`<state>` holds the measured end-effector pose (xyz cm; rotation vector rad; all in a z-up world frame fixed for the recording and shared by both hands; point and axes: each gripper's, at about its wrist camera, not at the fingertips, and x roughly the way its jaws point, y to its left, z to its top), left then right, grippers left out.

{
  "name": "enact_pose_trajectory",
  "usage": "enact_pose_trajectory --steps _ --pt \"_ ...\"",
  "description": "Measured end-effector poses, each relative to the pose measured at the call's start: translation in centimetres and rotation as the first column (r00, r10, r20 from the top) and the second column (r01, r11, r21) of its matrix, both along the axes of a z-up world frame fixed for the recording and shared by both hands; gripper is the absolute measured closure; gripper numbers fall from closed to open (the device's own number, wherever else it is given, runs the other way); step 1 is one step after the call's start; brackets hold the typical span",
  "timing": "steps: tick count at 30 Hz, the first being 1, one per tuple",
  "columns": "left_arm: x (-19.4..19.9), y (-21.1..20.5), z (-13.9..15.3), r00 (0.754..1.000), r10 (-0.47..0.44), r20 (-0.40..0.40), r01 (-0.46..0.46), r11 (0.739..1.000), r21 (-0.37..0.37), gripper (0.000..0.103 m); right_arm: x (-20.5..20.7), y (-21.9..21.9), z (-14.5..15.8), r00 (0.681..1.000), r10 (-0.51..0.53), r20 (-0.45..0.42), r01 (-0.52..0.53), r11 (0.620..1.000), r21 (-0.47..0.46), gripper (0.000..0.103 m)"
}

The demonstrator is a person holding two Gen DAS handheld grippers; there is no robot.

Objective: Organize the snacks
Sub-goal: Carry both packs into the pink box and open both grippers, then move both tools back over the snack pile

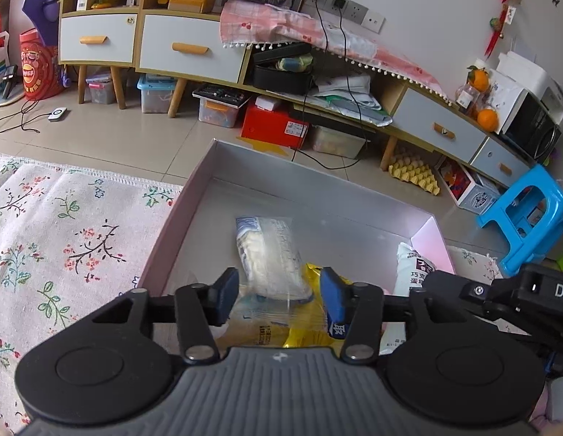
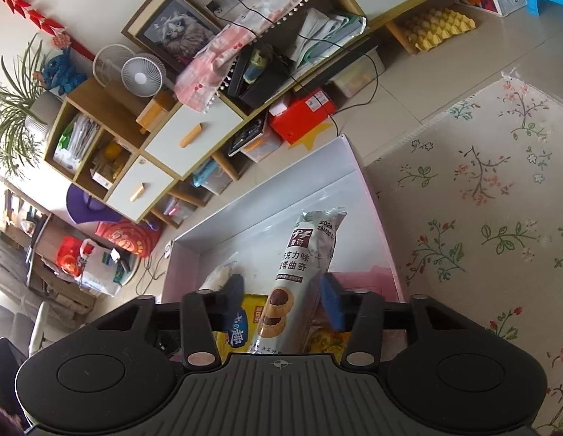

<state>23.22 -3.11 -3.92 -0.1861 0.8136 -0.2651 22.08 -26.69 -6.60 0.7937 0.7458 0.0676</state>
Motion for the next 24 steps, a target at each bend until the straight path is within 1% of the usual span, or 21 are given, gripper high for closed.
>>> enact_pose_trajectory --steps 2,3,4,5,6,8,9,11,14,17,20,24 --pt "-0.1 -0.1 0.1 1.0 -0.013 -0.004 0.013 1.0 0.0 0.044 -0.1 0.0 0.1 1.0 0.005 -0.006 -0.005 1.0 -0.009 0.04" --pt "-0.2 -0.2 0.2 1.0 -0.018 -0.003 0.018 1.0 0.002 0.042 -0.2 -0.1 0.3 1.0 0.006 -0.009 -0.007 1.0 -0.017 0.034" --pt "-0.4 -0.3 0.3 1.0 -0.021 -0.001 0.021 1.0 0.005 0.038 -0.3 -0.1 0.4 1.0 0.01 -0.009 -0.01 1.0 -0.023 0.031" --pt "-0.6 -0.3 0.5 1.0 -0.023 -0.002 0.023 1.0 0.009 0.033 -0.4 -0.1 0.7 1.0 0.014 -0.008 -0.014 0.999 -0.032 0.031" --pt "-0.8 -0.2 0.6 1.0 -0.023 -0.004 0.023 1.0 0.013 0.031 -0.6 -0.2 1.0 1.0 0.023 -0.005 -0.023 0.999 -0.038 0.03" --pt "-1.3 -0.1 1.0 1.0 -0.021 -0.005 0.022 1.0 0.014 0.025 -1.1 -0.3 1.6 1.0 0.031 -0.001 -0.031 0.998 -0.049 0.026" --pt "-1.6 0.0 1.3 1.0 -0.02 -0.006 0.02 1.0 0.014 0.023 -1.4 -0.4 1.9 0.999 0.032 0.001 -0.032 0.998 -0.055 0.022" --pt "-2.0 0.2 1.7 1.0 -0.012 -0.013 0.012 1.0 0.013 0.013 -2.1 -0.6 2.5 0.999 0.036 0.002 -0.035 0.997 -0.063 0.02" --pt "-2.6 0.5 2.5 1.0 -0.007 -0.025 0.008 1.0 0.027 0.008 -3.1 -0.8 3.4 0.999 0.037 -0.014 -0.038 0.996 -0.081 0.017" --pt "-3.2 1.0 3.4 0.999 0.002 -0.042 0.001 0.998 0.055 0.004 -4.3 -1.0 4.4 0.999 0.039 -0.023 -0.041 0.994 -0.101 0.016" --pt "-4.1 1.5 4.4 0.998 0.013 -0.056 -0.009 0.998 0.067 0.001 -5.5 -1.1 5.3 0.999 0.034 -0.031 -0.037 0.994 -0.106 0.013" --pt "-5.7 2.1 5.1 0.998 0.016 -0.067 -0.01 0.996 0.093 0.0 -7.4 -0.6 6.6 0.998 0.054 -0.043 -0.06 0.988 -0.142 0.013"
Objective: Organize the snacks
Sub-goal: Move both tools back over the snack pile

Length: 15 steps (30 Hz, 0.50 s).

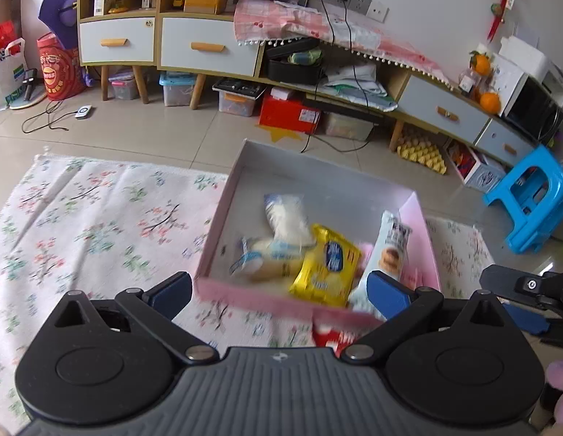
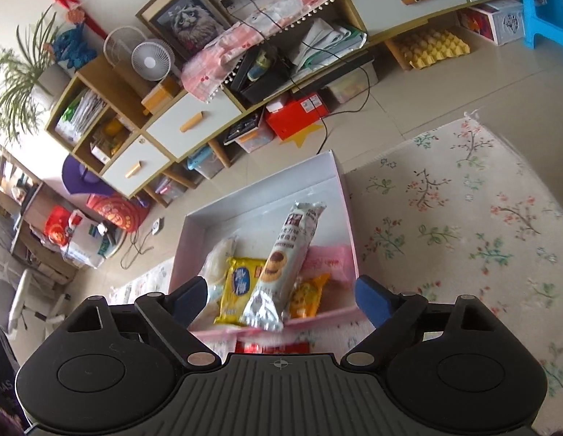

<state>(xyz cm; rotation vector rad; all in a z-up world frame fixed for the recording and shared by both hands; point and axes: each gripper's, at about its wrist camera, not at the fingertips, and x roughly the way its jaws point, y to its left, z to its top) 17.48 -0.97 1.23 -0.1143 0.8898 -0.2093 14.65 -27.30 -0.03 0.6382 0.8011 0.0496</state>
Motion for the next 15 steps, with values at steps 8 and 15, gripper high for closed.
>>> enact_pose_trajectory --steps 8,15 --pt "-3.9 1.6 0.4 0.999 -0.003 -0.05 0.005 1.0 0.027 0.0 -4.1 1.6 0.9 0.998 0.055 -0.013 -0.056 0.995 -0.08 0.01" --pt "-7.3 3.6 0.6 0.997 0.004 -0.071 -0.001 0.999 0.037 0.0 -7.4 3.4 0.9 0.993 0.114 -0.027 -0.116 0.98 -0.164 0.009"
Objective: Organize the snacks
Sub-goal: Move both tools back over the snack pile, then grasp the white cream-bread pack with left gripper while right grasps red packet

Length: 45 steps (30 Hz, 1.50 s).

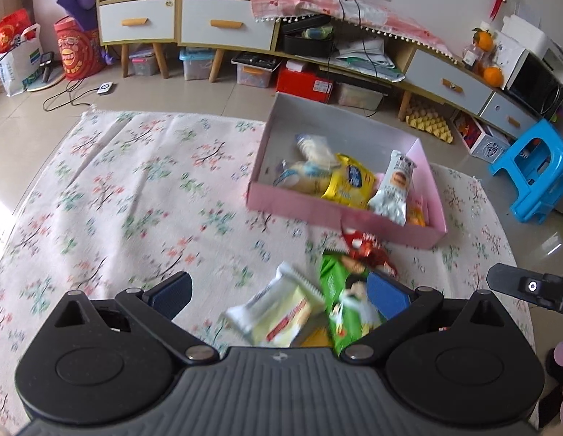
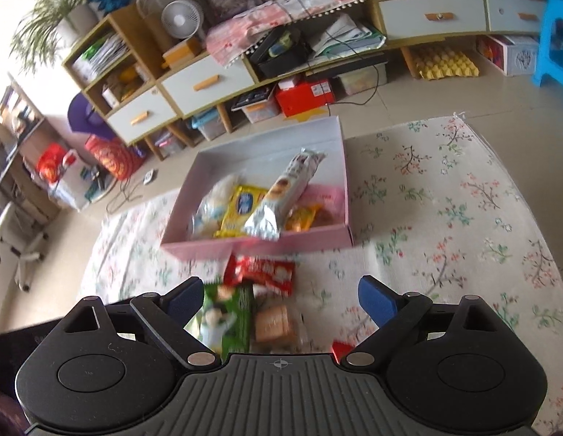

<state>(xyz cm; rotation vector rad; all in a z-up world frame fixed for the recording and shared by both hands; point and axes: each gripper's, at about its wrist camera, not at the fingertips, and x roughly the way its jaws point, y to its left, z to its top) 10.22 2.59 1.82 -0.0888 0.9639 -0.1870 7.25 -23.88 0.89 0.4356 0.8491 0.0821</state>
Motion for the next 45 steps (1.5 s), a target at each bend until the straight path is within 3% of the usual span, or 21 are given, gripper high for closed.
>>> enact_pose_trajectory --steps 8,18,28,33,40,45 --pt "-3.1 1.5 -1.1 1.0 -0.009 0.018 0.009 1.0 0.024 0.0 -2.9 1.4 -1.7 0.998 0.052 0.018 -0.05 0.994 -0.096 0.008" --pt "-3.7 2.5 -3.4 0.995 -0.082 0.061 0.077 0.993 0.087 0.0 -3.5 1.6 -4.5 0.995 0.066 -0.071 -0.079 0.975 -0.209 0.008" --pt "-2.2 1.7 -7.0 0.963 -0.256 0.089 0.234 0.951 0.2 0.0 -3.2 0.7 -7.5 0.98 -0.009 -0.2 -0.029 0.982 -0.185 0.008" --pt "-1.2 0.9 -7.9 0.956 -0.283 0.073 0.265 0.945 0.193 0.002 -2.8 1.3 -8.8 0.972 -0.01 -0.236 -0.043 0.974 -0.221 0.008" --pt "-0.5 -0.7 -8.8 0.946 -0.317 0.064 0.291 0.921 0.259 0.008 -2.1 1.6 -10.0 0.964 -0.024 -0.266 -0.035 0.975 -0.218 0.008" --pt "0.0 -0.6 -8.7 0.95 -0.305 0.063 0.285 0.933 0.221 0.013 -1.9 2.0 -10.1 0.967 -0.022 -0.253 -0.044 0.966 -0.254 0.008"
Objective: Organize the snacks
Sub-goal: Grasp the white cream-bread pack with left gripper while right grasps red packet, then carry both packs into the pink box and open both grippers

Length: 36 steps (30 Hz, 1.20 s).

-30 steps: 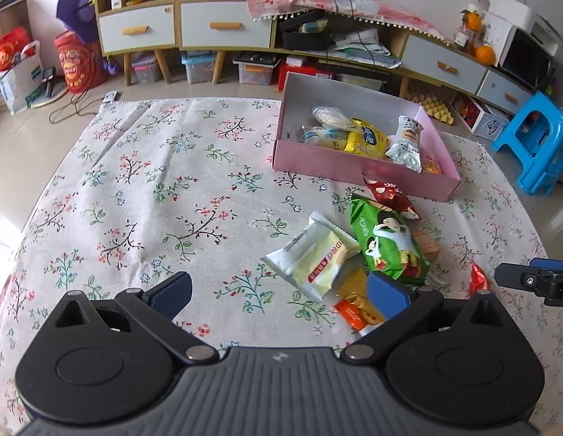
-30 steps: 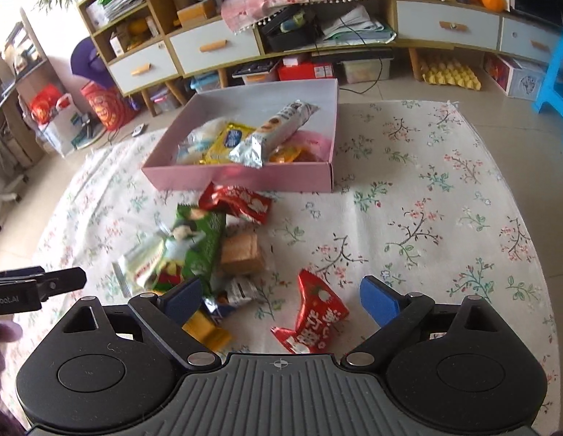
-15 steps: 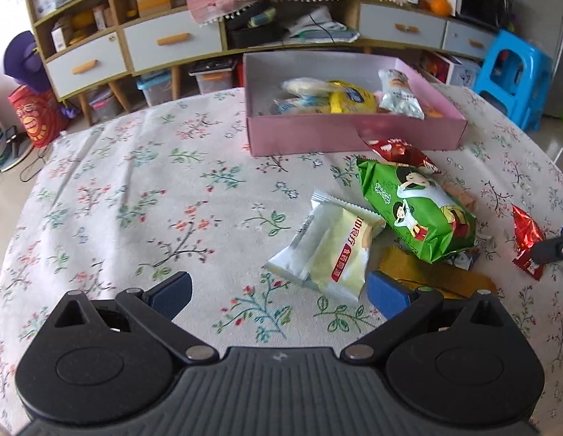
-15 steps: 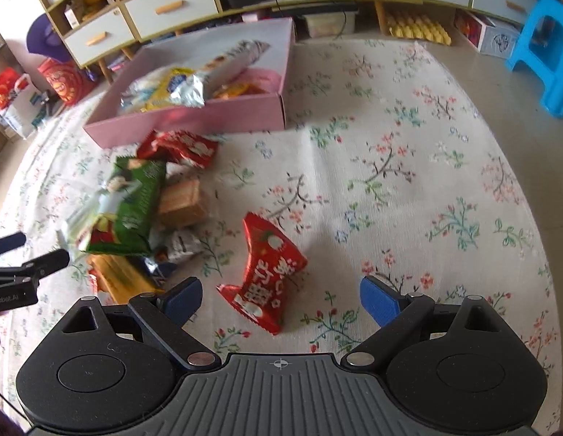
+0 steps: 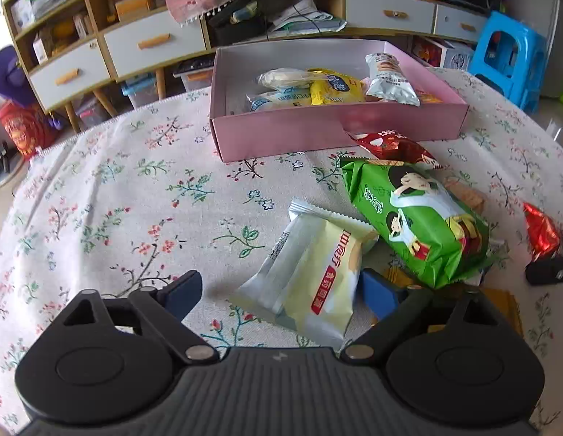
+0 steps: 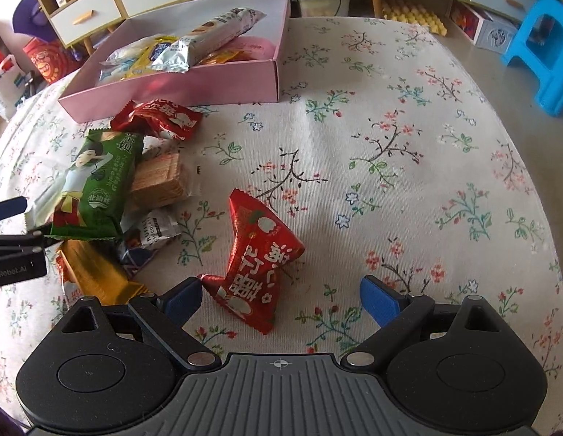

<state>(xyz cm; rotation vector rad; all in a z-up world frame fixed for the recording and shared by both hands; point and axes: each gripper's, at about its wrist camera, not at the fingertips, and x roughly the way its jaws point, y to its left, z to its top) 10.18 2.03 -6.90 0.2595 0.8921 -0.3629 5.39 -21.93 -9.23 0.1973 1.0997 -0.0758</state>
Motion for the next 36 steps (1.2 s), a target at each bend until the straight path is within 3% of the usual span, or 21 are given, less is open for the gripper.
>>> enact_pose_trajectory --steps 6,11,20,24,29,36 --pt "0.2 0.4 0.1 0.999 0.013 -0.046 -0.015 0.999 -0.04 0.02 0.0 0.9 -0.2 1.0 0.031 0.0 -0.031 0.998 -0.054 0.007" --pt "0.2 0.0 0.5 0.999 0.011 -0.041 -0.013 0.999 -0.032 0.034 -0.1 0.9 -0.2 1.0 0.026 0.006 -0.026 0.998 -0.057 0.007" --pt "0.4 0.4 0.8 0.995 0.066 -0.072 -0.069 0.997 -0.038 0.038 -0.4 0.9 0.1 1.0 0.011 -0.004 -0.011 0.999 -0.044 0.012" --pt "0.6 1.1 1.0 0.989 0.101 -0.107 -0.108 0.992 -0.068 0.039 -0.5 0.8 0.5 1.0 0.019 0.004 -0.019 0.999 -0.035 0.027" --pt "0.4 1.6 1.1 0.982 0.129 -0.138 -0.142 0.986 -0.088 0.039 -0.6 1.1 0.9 0.998 0.051 0.027 -0.05 0.998 -0.041 0.064" --pt "0.1 2.1 1.5 0.971 0.158 -0.178 -0.18 0.977 -0.112 0.04 -0.5 1.0 1.2 0.998 0.056 0.035 -0.055 0.998 -0.011 0.07"
